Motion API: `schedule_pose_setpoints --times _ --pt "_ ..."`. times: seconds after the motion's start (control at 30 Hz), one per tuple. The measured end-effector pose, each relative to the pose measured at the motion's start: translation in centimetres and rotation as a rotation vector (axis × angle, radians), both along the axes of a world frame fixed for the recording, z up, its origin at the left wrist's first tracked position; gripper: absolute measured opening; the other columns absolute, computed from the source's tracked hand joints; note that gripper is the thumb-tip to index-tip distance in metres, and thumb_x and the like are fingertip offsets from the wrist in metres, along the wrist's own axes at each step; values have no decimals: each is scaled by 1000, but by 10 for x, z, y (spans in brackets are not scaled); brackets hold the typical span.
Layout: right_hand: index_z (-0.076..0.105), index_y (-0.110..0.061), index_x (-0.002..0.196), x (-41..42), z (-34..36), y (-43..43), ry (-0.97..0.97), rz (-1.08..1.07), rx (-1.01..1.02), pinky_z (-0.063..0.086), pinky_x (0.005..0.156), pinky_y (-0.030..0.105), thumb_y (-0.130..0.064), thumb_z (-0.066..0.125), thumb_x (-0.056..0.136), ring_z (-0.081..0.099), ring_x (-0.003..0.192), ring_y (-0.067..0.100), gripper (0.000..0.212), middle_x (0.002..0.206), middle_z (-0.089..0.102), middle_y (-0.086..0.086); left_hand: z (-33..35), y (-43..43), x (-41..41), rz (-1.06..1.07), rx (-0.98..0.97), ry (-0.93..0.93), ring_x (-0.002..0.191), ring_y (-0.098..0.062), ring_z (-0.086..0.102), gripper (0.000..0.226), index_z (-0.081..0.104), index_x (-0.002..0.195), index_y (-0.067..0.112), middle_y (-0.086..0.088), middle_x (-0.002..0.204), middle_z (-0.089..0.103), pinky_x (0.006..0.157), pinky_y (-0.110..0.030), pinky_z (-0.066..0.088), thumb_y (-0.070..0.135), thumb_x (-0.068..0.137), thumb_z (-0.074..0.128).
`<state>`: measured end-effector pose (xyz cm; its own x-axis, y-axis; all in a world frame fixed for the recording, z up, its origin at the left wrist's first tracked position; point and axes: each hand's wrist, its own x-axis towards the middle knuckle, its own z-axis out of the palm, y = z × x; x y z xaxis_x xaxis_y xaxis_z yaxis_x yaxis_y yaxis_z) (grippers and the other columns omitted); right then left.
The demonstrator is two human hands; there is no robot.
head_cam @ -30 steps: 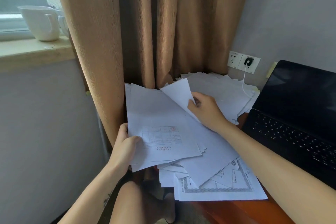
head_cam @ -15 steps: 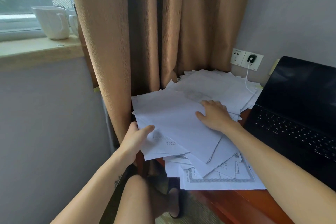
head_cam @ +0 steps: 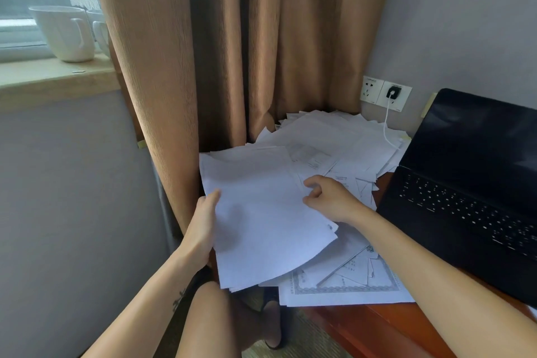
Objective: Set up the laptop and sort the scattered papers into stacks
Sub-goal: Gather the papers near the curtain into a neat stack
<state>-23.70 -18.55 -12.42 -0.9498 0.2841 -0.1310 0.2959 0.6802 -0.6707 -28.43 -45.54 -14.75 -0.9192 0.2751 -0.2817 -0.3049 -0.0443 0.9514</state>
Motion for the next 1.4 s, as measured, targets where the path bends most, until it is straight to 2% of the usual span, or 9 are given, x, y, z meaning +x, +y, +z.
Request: schedule_pose_setpoints --times 0.13,0.33,0.47,0.67,0.8,0.93,1.0,1.23,1.4 --pt "60 -11 129 2 -8 1 167 -92 -72 43 90 20 -8 59 98 58 102 9 30 90 62 2 -2 -2 -4 -13 -180 39 110 -28 66 34 46 131 18 -5 126 63 96 -51 56 21 99 58" --pt "66 -14 119 -2 -20 2 293 -124 -1 42 70 5 -10 59 97 60 84 0 23 86 65 -3 -6 -2 -4 1 -193 45 104 -26 69 28 47 127 17 -4 119 66 90 -47 59 15 102 60" --pt "66 -20 120 -16 -16 13 368 -127 156 51 89 31 -13 58 95 58 98 15 26 106 61 1 -2 -6 -6 44 -210 97 110 -26 65 30 46 132 18 -1 122 63 94 -45 55 9 104 55" --pt "46 -19 148 -38 -10 36 120 39 320 29 114 32 -41 64 96 30 141 22 59 151 45 -3 -2 -19 -13 112 -229 121 104 -23 66 28 48 129 18 0 119 65 77 -37 53 7 104 54" --pt "56 -12 140 -42 -9 45 140 95 528 43 101 36 -36 56 101 44 128 27 45 137 59 4 -3 -20 -13 122 -237 111 108 -27 65 28 48 130 19 -2 121 64 92 -46 53 9 104 54" --pt "66 -1 99 -40 -12 39 170 175 897 46 54 35 12 68 74 62 77 36 28 82 67 16 -2 -24 -12 142 -220 102 110 -30 65 30 49 131 17 -4 122 64 94 -48 53 7 104 54" --pt "63 1 84 -37 -15 43 233 85 863 37 44 30 22 72 60 58 56 32 33 62 60 17 -3 -29 -12 160 -216 100 107 -30 66 31 50 131 16 -4 121 65 93 -49 54 6 103 54" --pt "54 -5 98 -11 -20 49 511 -272 160 40 62 33 -14 37 106 61 70 30 21 72 57 22 -4 -30 -8 157 -206 111 106 -29 66 31 49 128 18 -4 118 65 93 -50 54 3 101 53" --pt "65 -19 114 15 -18 35 534 -117 62 37 61 31 -17 42 106 57 68 21 24 78 61 18 -1 -18 -1 106 -186 97 109 -31 65 31 48 131 19 -4 123 63 99 -57 54 7 103 54"
